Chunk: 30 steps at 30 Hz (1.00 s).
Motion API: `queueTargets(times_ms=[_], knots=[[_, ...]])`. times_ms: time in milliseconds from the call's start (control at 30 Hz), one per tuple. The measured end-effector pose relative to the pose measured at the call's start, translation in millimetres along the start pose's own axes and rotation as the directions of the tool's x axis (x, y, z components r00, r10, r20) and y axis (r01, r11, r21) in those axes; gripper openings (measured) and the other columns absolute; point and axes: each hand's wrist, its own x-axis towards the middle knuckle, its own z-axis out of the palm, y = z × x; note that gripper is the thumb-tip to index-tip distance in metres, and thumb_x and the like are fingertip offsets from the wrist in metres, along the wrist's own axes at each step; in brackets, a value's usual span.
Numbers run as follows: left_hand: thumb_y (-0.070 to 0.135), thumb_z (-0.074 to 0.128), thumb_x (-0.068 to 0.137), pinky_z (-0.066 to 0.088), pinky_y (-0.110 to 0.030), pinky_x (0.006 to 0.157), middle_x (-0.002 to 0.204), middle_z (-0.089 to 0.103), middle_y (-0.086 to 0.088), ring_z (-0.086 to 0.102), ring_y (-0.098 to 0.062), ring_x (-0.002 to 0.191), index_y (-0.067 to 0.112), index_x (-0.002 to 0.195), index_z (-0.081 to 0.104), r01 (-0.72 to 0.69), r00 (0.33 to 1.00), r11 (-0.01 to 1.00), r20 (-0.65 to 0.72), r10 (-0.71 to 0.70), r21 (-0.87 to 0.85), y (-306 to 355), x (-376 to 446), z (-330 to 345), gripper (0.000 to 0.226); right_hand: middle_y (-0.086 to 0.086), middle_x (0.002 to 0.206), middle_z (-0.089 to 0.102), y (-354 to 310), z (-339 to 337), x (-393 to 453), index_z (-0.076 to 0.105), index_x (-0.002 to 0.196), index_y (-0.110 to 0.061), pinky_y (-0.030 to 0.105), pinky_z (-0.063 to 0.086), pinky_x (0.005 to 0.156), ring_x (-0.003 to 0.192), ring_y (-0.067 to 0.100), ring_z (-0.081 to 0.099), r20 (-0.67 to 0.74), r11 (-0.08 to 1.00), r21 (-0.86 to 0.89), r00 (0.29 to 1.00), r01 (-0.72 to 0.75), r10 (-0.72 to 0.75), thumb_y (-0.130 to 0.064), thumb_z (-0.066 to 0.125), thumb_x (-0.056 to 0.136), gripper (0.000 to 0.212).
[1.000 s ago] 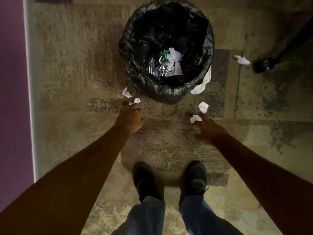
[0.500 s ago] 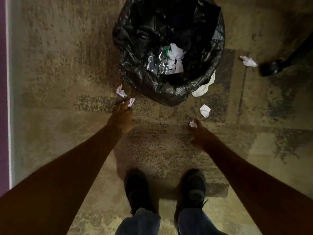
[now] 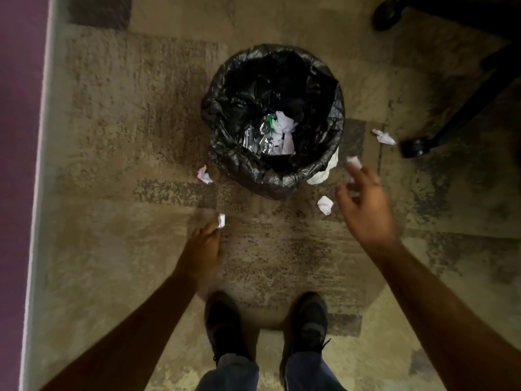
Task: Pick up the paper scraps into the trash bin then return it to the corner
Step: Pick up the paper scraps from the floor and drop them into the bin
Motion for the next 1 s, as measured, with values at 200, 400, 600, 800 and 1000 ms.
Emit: queueTargets(times_ms=[200,400,600,800,1000], knots=[[0.021,0.063,0.099,0.046,-0.039,0.116,0.158,0.059,-0.004,0.053,-0.028,0.142,0.015,0.15,0.065,-0.132,0.952,0.977,-0.297,0.078,-0.166,6.8,-54.0,-29.4,0.051,-0.007,0.162,0.039,-94.8,-10.6,35.7,0.054,0.15,-0.016,0.045,0.059,0.101,0.128,0.023,0.062,0.093,0.982,0.09,0.981,0.165,-0.173,-0.022,0.057,0.104,0.047],[0.035,0.062,0.1,0.041,-0.031,0.107,0.148,0.066,-0.003,0.043,-0.017,0.137,0.009,0.144,0.069,-0.303,0.786,0.908,-0.615,0.065,-0.291,52.0,-71.0,-107.6,0.052,-0.006,0.154,0.041,-100.0,9.0,45.6,0.07,0.121,-0.016,0.04,0.067,0.07,0.098,0.026,0.072,0.178,0.978,0.201,0.98,0.05,-0.087,-0.008,0.054,0.104,0.025],[0.036,0.063,0.101,0.045,-0.045,0.111,0.153,0.064,-0.004,0.053,-0.031,0.137,0.008,0.144,0.069,-0.336,0.74,0.94,-0.634,0.224,-0.061,99.4,-35.1,-176.7,0.052,-0.008,0.118,0.061,-47.9,-1.7,-27.1,0.063,0.103,-0.045,0.05,0.061,0.064,0.082,0.033,0.068,-0.027,0.95,0.311,0.999,-0.035,0.046,-0.02,0.061,0.102,0.024],[0.041,0.053,0.104,0.03,-0.05,0.119,0.178,0.03,0.008,0.029,-0.025,0.158,0.019,0.148,0.065,-0.196,0.923,0.979,-0.325,0.204,0.058,135.5,17.5,-208.9,0.051,-0.001,0.083,0.062,12.4,5.4,-73.4,0.06,0.099,-0.033,0.042,0.051,0.058,0.069,0.023,0.057,0.053,0.907,0.315,0.96,-0.278,0.276,-0.019,0.061,0.103,0.015],[0.025,0.057,0.101,0.04,-0.049,0.108,0.135,0.061,-0.004,0.053,-0.024,0.126,0.015,0.119,0.07,-0.223,0.753,0.94,-0.658,-0.002,-0.258,91.6,3.9,-194.6,0.025,0.006,0.08,0.064,41.7,18.4,-53.5,0.063,0.09,-0.018,0.048,0.058,0.07,0.071,0.023,0.06,0.128,0.919,0.149,0.929,-0.365,0.348,-0.005,0.062,0.099,0.015]])
